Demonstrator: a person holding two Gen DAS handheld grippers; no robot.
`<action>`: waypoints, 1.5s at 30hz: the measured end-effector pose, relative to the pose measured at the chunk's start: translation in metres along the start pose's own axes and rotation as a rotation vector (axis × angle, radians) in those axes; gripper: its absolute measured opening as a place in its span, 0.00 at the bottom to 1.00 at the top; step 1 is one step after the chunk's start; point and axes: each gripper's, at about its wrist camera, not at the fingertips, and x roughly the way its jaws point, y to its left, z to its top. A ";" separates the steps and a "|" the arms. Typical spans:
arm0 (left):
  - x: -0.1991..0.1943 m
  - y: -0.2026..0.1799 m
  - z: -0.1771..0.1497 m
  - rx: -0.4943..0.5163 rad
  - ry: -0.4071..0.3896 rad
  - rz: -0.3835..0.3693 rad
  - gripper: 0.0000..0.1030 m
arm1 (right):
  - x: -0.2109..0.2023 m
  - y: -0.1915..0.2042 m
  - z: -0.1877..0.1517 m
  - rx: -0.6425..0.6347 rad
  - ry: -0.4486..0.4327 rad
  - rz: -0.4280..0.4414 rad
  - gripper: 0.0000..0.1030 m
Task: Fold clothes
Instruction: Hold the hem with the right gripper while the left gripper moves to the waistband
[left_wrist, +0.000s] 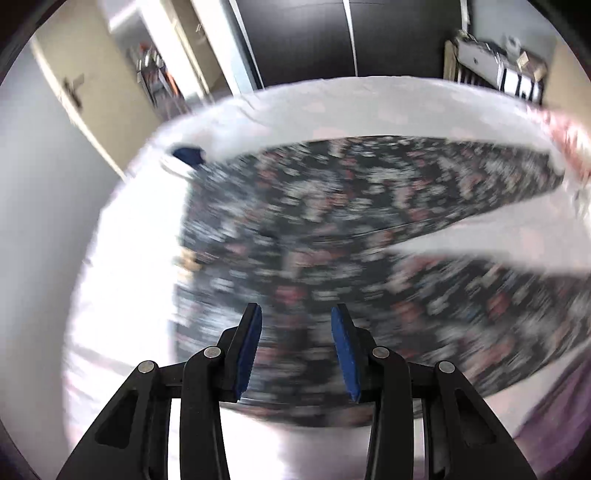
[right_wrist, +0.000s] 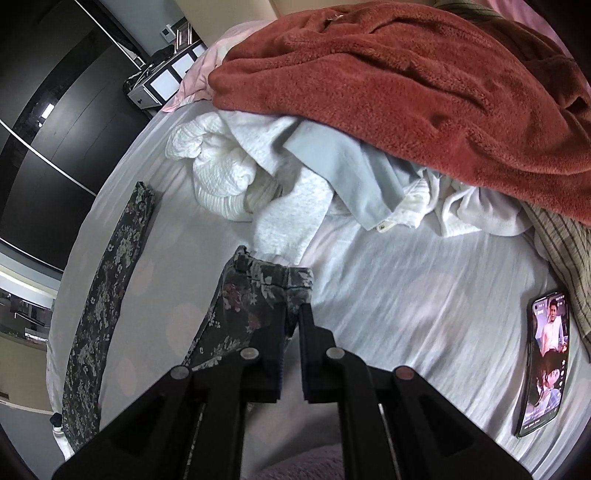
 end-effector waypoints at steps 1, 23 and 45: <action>0.000 0.009 -0.005 0.040 -0.002 0.039 0.40 | 0.003 -0.001 0.001 0.003 0.005 0.000 0.06; 0.044 0.092 -0.096 0.408 0.175 0.268 0.40 | 0.011 0.008 -0.005 -0.006 0.002 -0.034 0.06; 0.122 0.001 -0.137 0.589 0.211 0.146 0.33 | 0.010 0.014 -0.007 0.004 -0.009 -0.071 0.06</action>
